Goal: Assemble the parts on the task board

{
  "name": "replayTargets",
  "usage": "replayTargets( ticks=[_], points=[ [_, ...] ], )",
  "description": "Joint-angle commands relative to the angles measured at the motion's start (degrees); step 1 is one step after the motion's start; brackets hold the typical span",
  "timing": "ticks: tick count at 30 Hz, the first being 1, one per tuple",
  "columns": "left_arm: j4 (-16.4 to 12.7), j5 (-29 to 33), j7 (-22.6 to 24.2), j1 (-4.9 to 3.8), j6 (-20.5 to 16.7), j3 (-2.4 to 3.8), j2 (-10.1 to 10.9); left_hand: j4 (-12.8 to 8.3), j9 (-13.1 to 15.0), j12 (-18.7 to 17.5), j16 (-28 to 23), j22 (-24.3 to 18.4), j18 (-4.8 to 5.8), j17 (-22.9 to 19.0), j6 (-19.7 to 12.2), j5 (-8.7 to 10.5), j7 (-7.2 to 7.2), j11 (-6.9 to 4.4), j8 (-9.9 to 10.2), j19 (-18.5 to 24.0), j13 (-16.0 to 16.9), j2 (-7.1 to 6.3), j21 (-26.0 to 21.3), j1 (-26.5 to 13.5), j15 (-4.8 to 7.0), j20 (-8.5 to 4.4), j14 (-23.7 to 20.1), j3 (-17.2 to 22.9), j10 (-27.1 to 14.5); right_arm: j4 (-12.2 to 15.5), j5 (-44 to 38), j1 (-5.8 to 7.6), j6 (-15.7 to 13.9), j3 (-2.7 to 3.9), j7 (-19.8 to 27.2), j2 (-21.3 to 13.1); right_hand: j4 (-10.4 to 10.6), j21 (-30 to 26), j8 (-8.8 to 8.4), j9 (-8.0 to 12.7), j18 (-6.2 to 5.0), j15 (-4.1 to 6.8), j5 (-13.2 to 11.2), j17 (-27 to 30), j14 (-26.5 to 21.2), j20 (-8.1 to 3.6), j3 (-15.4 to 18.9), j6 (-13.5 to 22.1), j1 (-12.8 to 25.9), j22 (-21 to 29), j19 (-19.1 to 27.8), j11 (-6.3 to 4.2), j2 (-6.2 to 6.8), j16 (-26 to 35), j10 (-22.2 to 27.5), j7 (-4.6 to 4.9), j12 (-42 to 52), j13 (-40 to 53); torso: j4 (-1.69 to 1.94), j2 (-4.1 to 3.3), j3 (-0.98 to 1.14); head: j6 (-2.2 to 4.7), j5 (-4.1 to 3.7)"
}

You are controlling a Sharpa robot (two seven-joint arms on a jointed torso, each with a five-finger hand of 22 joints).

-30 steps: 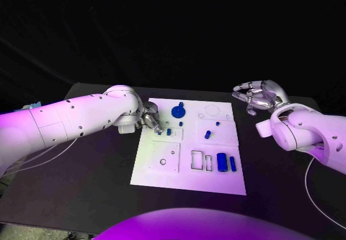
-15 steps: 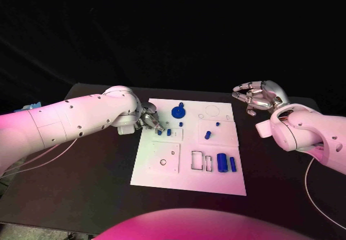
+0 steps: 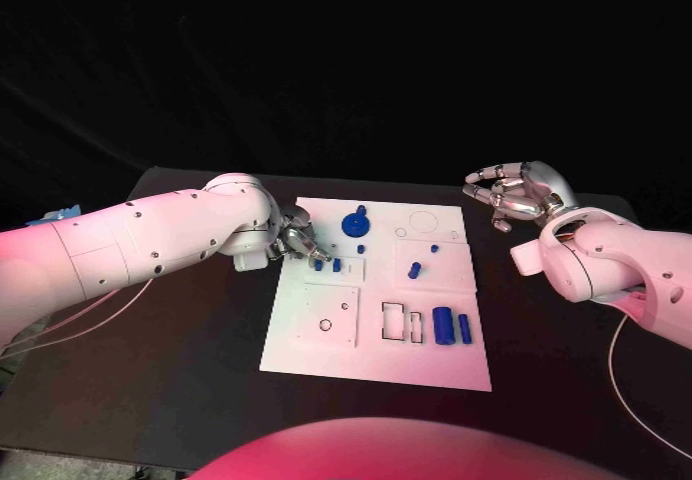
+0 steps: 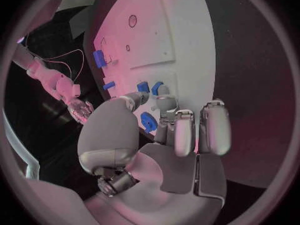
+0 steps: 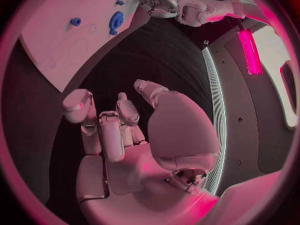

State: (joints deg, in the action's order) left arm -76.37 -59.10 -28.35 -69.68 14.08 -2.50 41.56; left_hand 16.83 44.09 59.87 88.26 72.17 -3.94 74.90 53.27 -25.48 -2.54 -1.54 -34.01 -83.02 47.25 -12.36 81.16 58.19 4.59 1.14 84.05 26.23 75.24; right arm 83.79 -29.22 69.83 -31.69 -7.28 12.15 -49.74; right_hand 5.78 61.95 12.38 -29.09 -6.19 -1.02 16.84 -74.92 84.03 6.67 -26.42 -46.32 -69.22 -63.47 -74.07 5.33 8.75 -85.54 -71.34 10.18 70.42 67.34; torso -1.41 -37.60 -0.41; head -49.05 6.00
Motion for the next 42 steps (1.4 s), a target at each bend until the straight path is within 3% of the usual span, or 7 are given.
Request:
replayTargets(
  ticks=[1, 12, 25, 29, 30, 32, 42],
  points=[
    [-0.44, 0.66, -0.29, 0.2, -0.1, 0.03, 0.31, -0.02, 0.04, -0.22, -0.19, 0.09, 0.3, 11.33, 0.47, 0.58, 0.0, -0.12, -0.31, -0.18, -0.08, 0.4, -0.2, -0.69, 0.48, -0.03, 4.96, -0.5, -0.45, -0.01, -0.1, -0.04, 0.79, 0.01, 0.4, -0.02, 0.36, -0.36, 0.06, 0.08, -0.75, 0.51, 0.3, -4.39, 3.29, -0.28, -0.06, 0.2, 0.64, 0.05, -0.07, -0.39, 0.0, 0.39, -0.02, -0.19, -0.14, -0.05, -0.04, 0.0, 0.04, 0.0, -0.01],
    [-2.15, 2.81, 4.05, -0.56, -8.54, 1.57, 1.52, -0.15, -0.07, -2.47, -1.46, -3.42, -0.39, 8.99, -1.37, 0.69, -0.61, 0.42, 0.49, 1.34, -2.85, 0.84, -2.26, -0.71, 0.11, 0.02, 4.28, -1.72, -2.56, -0.17, -0.1, -0.06, 0.71, 0.01, 0.41, -0.05, 0.36, -0.36, 0.06, 0.08, -0.75, 0.51, 0.3, -4.39, 3.29, -0.28, -0.06, 0.2, 0.64, 0.05, -0.07, -0.39, 0.0, 0.39, -0.02, -0.19, -0.14, -0.05, -0.01, 0.08, 0.09, 0.29, -0.22],
    [-3.8, -0.06, 11.84, -0.77, -18.28, 1.78, 1.18, -0.41, -2.04, -8.68, -3.26, -9.4, -1.48, 6.15, -7.03, 0.54, -3.14, 2.58, 3.06, 3.76, -11.06, -0.38, -6.3, 4.86, -1.71, 1.19, 3.4, -3.45, -9.99, -0.23, -0.09, -0.07, 0.67, 0.01, 0.43, -0.12, 0.36, -0.36, 0.06, 0.08, -0.75, 0.51, 0.3, -4.39, 3.29, -0.28, -0.06, 0.2, 0.64, 0.05, -0.07, -0.39, 0.0, 0.39, -0.02, -0.19, -0.14, -0.05, -0.02, 0.02, 0.12, 0.67, -0.72],
    [-3.61, -3.34, 20.15, -0.56, -22.99, 1.22, 0.32, -1.33, -3.84, -10.79, -7.93, -19.07, -3.25, -1.12, -9.63, 0.44, -4.7, 4.01, 4.14, 8.51, -12.68, -1.16, -12.87, 12.5, -3.02, 2.41, 0.21, -2.86, -14.67, -0.22, -0.09, -0.07, 0.67, 0.01, 0.46, -0.17, 0.36, -0.36, 0.06, 0.08, -0.75, 0.51, 0.3, -4.39, 3.29, -0.28, -0.06, 0.2, 0.64, 0.05, -0.07, -0.39, 0.0, 0.39, -0.02, -0.19, -0.14, -0.05, -0.03, -0.02, 0.05, 1.0, -0.92],
    [-3.44, -4.61, 22.49, -0.45, -24.13, 1.0, 0.02, -2.25, -4.85, -13.14, -13.23, -28.68, -4.94, -8.54, -10.3, 0.47, -5.51, 4.82, 4.81, 13.59, -14.09, -1.59, -19.76, 15.68, -3.7, 2.95, -3.71, -2.06, -18.24, -0.23, -0.09, -0.08, 0.68, 0.01, 0.48, -0.18, 0.44, -0.49, 0.11, 0.12, -0.76, 0.51, 0.31, -4.36, 3.28, -0.28, -0.05, 0.31, 0.69, 0.11, -0.07, -0.39, -0.02, 0.42, 0.04, -0.19, -0.2, -0.15, -0.02, -0.02, 0.02, 1.1, -1.04],
    [-2.98, -7.18, 26.52, -0.18, -25.98, 0.58, -0.61, -3.05, -6.83, -16.3, -20.78, -38.85, -6.51, -17.95, -10.96, 0.53, -6.34, 5.78, 6.0, 19.19, -16.76, -1.96, -28.36, 18.99, -4.63, 3.95, -9.67, -1.1, -21.34, -0.26, -0.09, -0.09, 0.7, 0.01, 0.5, -0.19, 0.44, -0.49, 0.11, 0.12, -0.76, 0.51, 0.31, -4.36, 3.28, -0.28, -0.05, 0.31, 0.69, 0.11, -0.07, -0.39, -0.02, 0.42, 0.04, -0.19, -0.2, -0.15, -0.01, -0.01, 0.0, 1.21, -1.19],
    [0.23, -20.31, 34.75, 1.32, -26.68, -0.91, -4.11, -6.32, -13.38, -26.22, -27.86, -40.15, -6.58, -29.62, -12.27, 2.59, -7.36, 7.72, 9.9, 20.7, -26.31, -3.55, -31.04, 23.4, -6.42, 5.56, -17.8, -0.06, -28.84, -0.49, -0.13, -0.22, 0.75, 0.0, 0.93, -0.09, 0.36, -3.52, 0.25, 0.2, -1.39, 0.53, 0.31, -1.64, 2.46, -0.29, -0.27, 0.57, 0.47, 2.69, 1.53, -0.4, -0.01, 1.91, 3.11, -0.17, -3.55, -3.79, -0.14, -0.05, -0.02, 1.66, -1.43]
  ],
)
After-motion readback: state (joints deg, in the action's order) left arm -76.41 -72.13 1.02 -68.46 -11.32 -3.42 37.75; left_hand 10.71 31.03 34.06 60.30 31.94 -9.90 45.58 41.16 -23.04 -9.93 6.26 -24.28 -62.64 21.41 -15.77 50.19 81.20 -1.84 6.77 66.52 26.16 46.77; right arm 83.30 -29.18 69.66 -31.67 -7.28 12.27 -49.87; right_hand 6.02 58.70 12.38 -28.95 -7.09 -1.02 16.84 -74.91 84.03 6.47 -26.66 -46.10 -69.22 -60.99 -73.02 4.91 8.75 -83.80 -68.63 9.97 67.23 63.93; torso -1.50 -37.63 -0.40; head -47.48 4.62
